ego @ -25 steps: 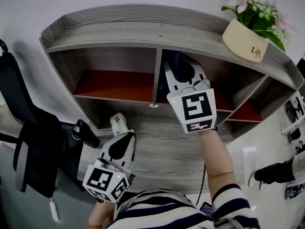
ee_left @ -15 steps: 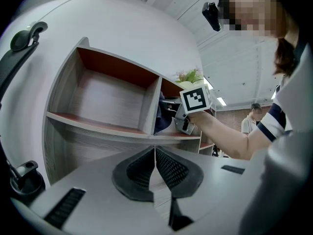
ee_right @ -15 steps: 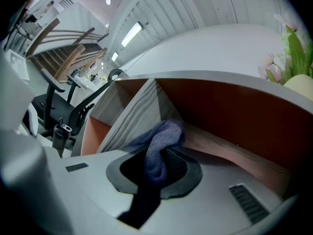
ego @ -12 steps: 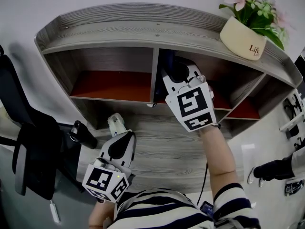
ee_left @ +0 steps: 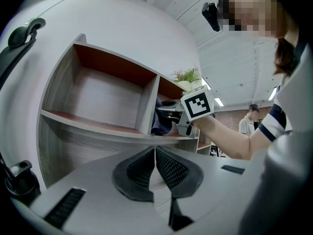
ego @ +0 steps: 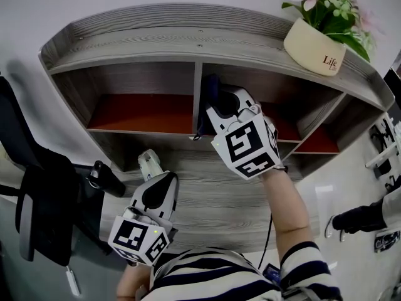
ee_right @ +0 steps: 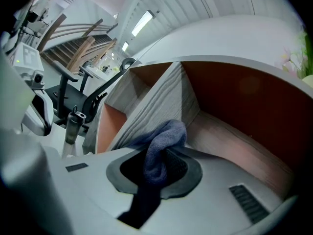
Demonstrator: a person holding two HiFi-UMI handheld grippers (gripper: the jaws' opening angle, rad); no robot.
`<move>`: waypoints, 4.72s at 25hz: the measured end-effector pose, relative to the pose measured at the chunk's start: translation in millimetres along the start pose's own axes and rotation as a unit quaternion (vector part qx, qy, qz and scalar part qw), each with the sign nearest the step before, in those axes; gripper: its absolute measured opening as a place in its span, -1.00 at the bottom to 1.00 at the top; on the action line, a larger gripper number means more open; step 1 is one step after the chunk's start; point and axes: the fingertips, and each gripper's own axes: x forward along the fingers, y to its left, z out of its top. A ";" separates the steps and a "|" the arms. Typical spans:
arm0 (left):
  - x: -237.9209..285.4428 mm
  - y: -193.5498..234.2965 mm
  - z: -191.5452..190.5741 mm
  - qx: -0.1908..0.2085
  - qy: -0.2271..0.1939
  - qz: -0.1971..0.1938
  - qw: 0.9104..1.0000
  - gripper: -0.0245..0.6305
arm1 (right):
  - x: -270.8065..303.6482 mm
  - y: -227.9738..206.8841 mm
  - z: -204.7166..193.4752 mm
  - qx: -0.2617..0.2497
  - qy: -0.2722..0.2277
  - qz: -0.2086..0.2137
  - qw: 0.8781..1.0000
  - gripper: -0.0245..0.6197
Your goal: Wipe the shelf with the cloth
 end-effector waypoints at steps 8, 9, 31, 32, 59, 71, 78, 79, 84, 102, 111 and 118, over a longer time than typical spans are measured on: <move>2.4 -1.3 -0.2 -0.002 0.001 -0.005 1.000 -0.86 | -0.2 17.8 -17.5 -0.029 0.029 0.029 0.999 -0.72; 2.9 -1.8 -0.4 -0.002 0.001 -0.006 1.000 -0.86 | -0.1 20.9 -20.1 -0.036 0.034 0.033 0.998 -0.72; 15.3 -12.8 -2.8 -0.002 0.007 -0.031 0.999 -0.86 | -14.1 11.7 -65.5 -0.090 0.107 0.008 0.990 -0.72; 16.6 -13.9 -3.0 -0.002 0.008 -0.034 0.999 -0.86 | -16.4 8.5 -68.6 -0.090 0.111 0.002 0.990 -0.72; 38.0 -39.9 -9.2 -0.008 0.020 -0.093 0.995 -0.86 | -87.4 -63.2 -145.1 -0.180 0.273 -0.136 0.935 -0.72; 40.2 -39.3 -10.2 -0.011 0.021 -0.094 0.995 -0.86 | -102.9 -81.0 -162.8 -0.220 0.342 -0.185 0.895 -0.72; 38.6 -37.6 -10.3 -0.013 0.019 -0.089 0.996 -0.85 | -109.8 -89.7 -169.2 -0.227 0.360 -0.201 0.882 -0.72; 38.3 -37.3 -10.3 -0.014 0.019 -0.089 0.996 -0.86 | -110.3 -90.3 -167.0 -0.228 0.353 -0.203 0.884 -0.72; 38.0 -37.2 -9.3 -0.014 0.018 -0.087 0.996 -0.85 | -118.5 -102.0 -125.2 -0.261 0.283 -0.251 0.888 -0.72; 34.0 -40.9 -8.6 -0.011 0.015 -0.091 0.996 -0.86 | -163.8 -164.1 -68.6 -0.449 0.235 -0.423 0.751 -0.72; 31.1 -38.4 -7.7 -0.011 0.015 -0.085 0.996 -0.86 | -159.7 -163.6 -100.4 -0.400 0.277 -0.397 0.779 -0.72; 28.1 -34.5 -8.3 -0.011 0.015 -0.080 0.997 -0.85 | -153.6 -146.2 -124.8 -0.381 0.299 -0.362 0.796 -0.72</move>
